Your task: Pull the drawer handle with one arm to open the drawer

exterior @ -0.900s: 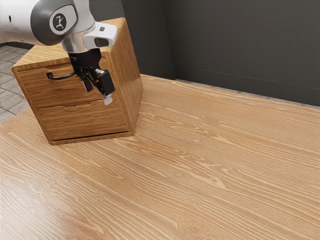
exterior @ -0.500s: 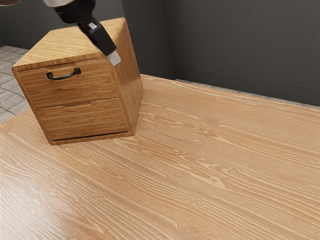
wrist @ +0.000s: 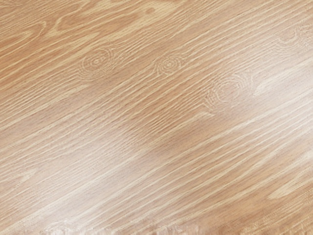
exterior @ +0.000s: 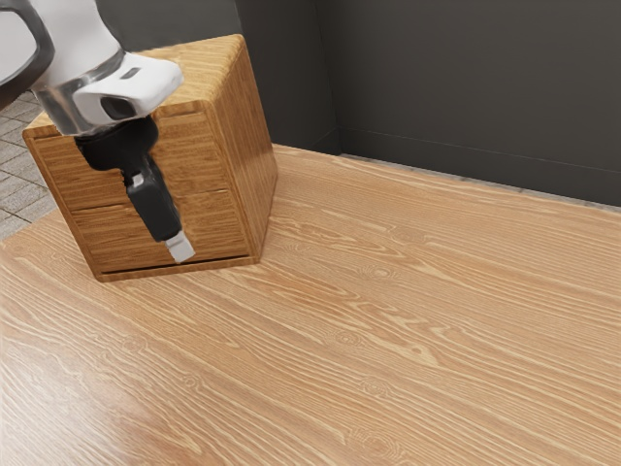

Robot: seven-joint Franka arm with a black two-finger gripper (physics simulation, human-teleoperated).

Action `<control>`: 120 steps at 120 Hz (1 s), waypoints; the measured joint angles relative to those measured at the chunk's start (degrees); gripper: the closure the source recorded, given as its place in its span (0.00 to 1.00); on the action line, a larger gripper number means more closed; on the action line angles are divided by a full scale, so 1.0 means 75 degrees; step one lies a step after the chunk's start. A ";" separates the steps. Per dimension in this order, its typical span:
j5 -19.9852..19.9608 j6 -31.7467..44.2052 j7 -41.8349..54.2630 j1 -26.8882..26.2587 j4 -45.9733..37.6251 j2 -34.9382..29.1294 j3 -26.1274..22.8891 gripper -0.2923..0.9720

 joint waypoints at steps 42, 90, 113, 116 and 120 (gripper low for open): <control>0.3456 0.0381 0.1371 -0.2267 -0.1516 -0.1885 0.2043 0.23; 0.5321 0.0789 0.3565 -0.4781 0.0140 -0.1280 0.4717 0.23; 0.5391 0.1130 0.4033 -0.4858 0.0123 -0.1271 0.5027 0.23; 0.5381 0.1230 0.4050 -0.4883 0.0110 -0.1270 0.5068 0.23; 0.5367 0.1357 0.4056 -0.4934 0.0099 -0.1270 0.5105 0.23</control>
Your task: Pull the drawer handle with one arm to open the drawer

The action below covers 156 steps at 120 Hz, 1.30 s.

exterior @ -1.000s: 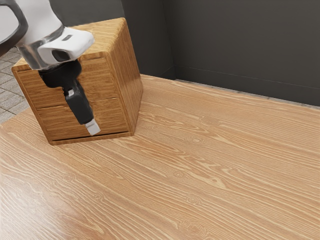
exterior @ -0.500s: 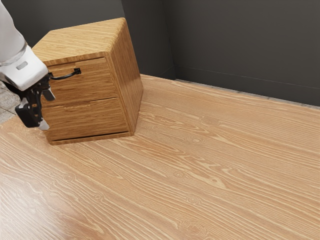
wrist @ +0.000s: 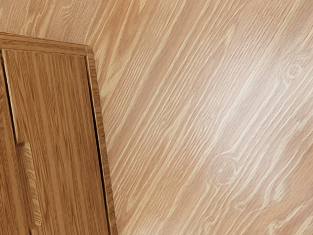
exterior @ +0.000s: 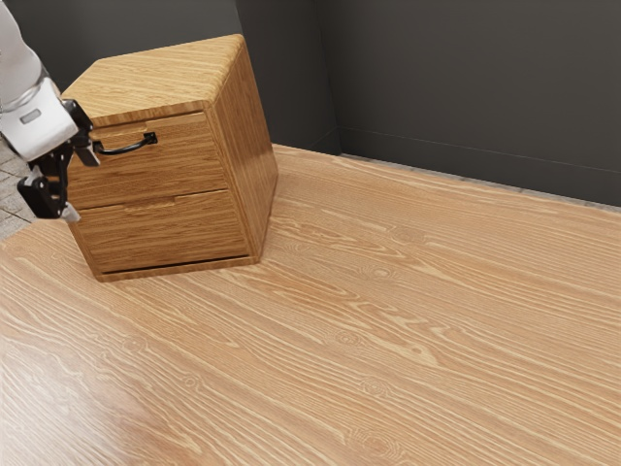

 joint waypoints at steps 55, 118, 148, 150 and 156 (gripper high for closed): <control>0.1051 0.0674 -0.0951 -0.1547 0.0435 -0.0406 0.1679 0.23; 0.1101 0.1434 -0.1991 -0.2534 0.0690 -0.0569 0.2761 0.23; 0.1399 0.1531 -0.2132 -0.2530 0.0726 -0.1028 0.2774 0.23; 0.1419 0.1535 -0.2138 -0.2528 0.0732 -0.1042 0.2773 0.23; 0.1464 0.1559 -0.2152 -0.2522 0.0750 -0.1052 0.2761 0.23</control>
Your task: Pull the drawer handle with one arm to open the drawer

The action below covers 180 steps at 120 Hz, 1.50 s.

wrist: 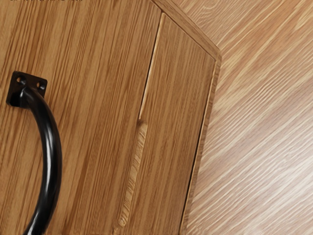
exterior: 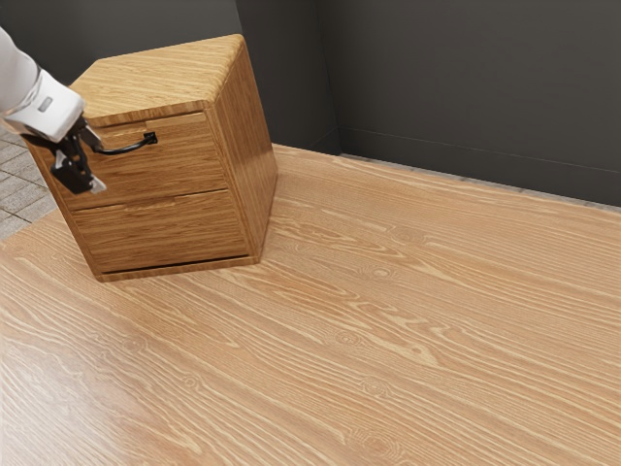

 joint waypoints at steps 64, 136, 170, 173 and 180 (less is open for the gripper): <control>-0.0697 0.0085 -0.0144 0.1532 -0.0500 0.0217 -0.1205 0.23; -0.1180 -0.0438 0.0144 0.0857 -0.0427 0.0043 -0.0896 0.23; -0.0672 -0.0651 0.0431 -0.0297 0.0260 -0.0050 -0.0048 0.23; -0.0630 -0.0660 0.0451 -0.0409 0.0312 -0.0055 0.0061 0.23; -0.0547 -0.0674 0.0500 -0.0562 0.0403 -0.0083 0.0233 0.23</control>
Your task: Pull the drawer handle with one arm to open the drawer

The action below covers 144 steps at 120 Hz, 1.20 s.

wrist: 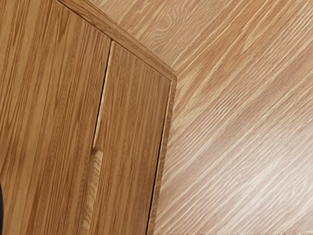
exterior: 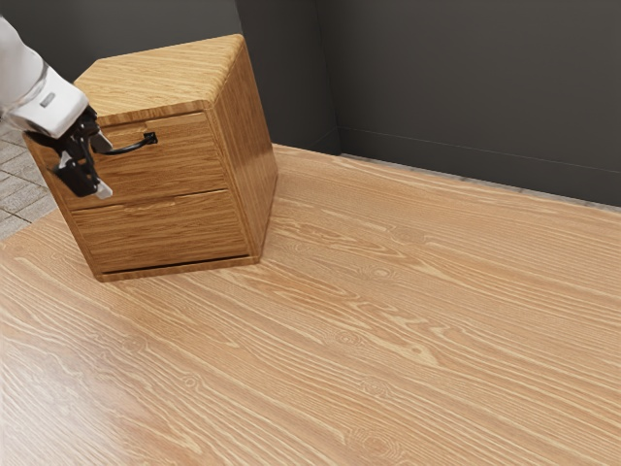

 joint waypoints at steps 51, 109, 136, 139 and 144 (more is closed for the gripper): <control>0.0358 -0.0040 0.0334 -0.0850 0.0661 -0.0245 0.0680 0.23; 0.0664 0.0215 0.0557 -0.1411 0.0956 -0.0425 0.1207 0.23; 0.0649 0.0390 0.0606 -0.1478 0.0925 -0.0423 0.1340 0.23; 0.0634 0.0402 0.0608 -0.1461 0.0910 -0.0416 0.1344 0.23; 0.0602 0.0419 0.0611 -0.1435 0.0882 -0.0402 0.1344 0.23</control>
